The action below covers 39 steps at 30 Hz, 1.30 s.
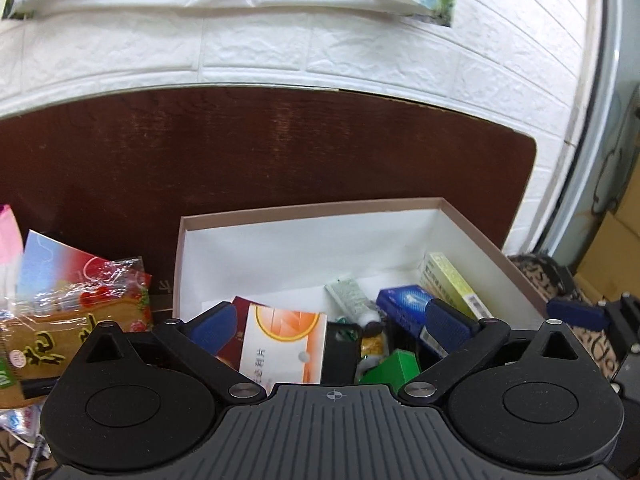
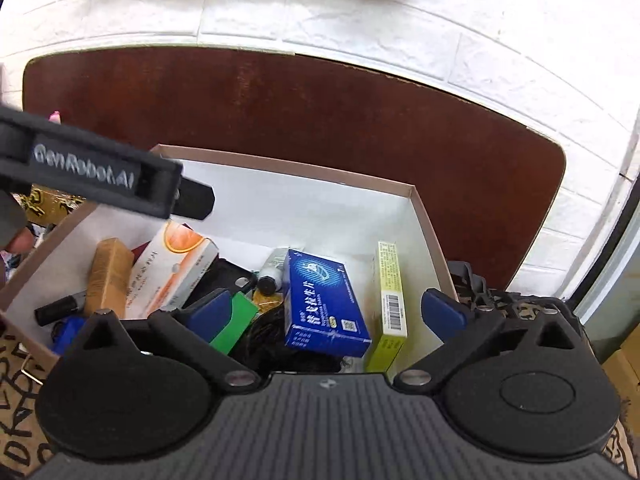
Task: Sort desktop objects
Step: 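Open the left tool over the cardboard box while the right tool releases the blue box, then withdraw both tools from the cardboard box back toward the pile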
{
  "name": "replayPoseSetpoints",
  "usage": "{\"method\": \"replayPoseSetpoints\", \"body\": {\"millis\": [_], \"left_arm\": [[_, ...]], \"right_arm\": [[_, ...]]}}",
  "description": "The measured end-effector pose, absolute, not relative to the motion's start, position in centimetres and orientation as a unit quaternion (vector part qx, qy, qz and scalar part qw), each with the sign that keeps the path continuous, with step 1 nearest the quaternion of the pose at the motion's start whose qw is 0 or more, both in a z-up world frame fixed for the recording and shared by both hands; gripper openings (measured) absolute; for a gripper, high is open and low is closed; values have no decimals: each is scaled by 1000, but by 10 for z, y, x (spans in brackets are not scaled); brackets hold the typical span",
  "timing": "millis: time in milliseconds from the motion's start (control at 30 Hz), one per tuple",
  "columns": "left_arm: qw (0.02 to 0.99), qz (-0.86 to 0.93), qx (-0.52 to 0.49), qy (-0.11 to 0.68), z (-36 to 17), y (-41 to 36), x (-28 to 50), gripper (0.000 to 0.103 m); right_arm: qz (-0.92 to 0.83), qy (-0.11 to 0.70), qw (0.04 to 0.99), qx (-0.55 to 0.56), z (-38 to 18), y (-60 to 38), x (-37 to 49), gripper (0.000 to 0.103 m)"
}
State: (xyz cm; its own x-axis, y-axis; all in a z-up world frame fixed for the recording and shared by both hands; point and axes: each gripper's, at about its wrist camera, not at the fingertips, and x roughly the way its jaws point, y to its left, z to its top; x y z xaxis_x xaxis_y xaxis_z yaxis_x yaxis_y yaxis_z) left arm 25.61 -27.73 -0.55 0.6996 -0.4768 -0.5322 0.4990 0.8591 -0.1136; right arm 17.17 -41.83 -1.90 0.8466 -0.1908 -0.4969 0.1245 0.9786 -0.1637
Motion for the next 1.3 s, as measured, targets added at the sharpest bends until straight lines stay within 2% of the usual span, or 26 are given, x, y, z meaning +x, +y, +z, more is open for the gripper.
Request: {"method": "replayPoseSetpoints", "body": {"millis": [233,767,1000,1300], "left_arm": [[924,-273,51,262,-3,-277,226,103],[928,-278,37,246,16,-242,170,103],[937,-257,23,235,8,-200,122,103],[945,-206,4,256,-27,-125,73,103]], "right_arm": [[-80,253,963,-52,-9,-411,157,102],[-69,214,973,-43,14,-380,108,103],[-48,201,978,-40,9,-347,76,103],[2,210,978,-17,-26,-287,39,103]]}}
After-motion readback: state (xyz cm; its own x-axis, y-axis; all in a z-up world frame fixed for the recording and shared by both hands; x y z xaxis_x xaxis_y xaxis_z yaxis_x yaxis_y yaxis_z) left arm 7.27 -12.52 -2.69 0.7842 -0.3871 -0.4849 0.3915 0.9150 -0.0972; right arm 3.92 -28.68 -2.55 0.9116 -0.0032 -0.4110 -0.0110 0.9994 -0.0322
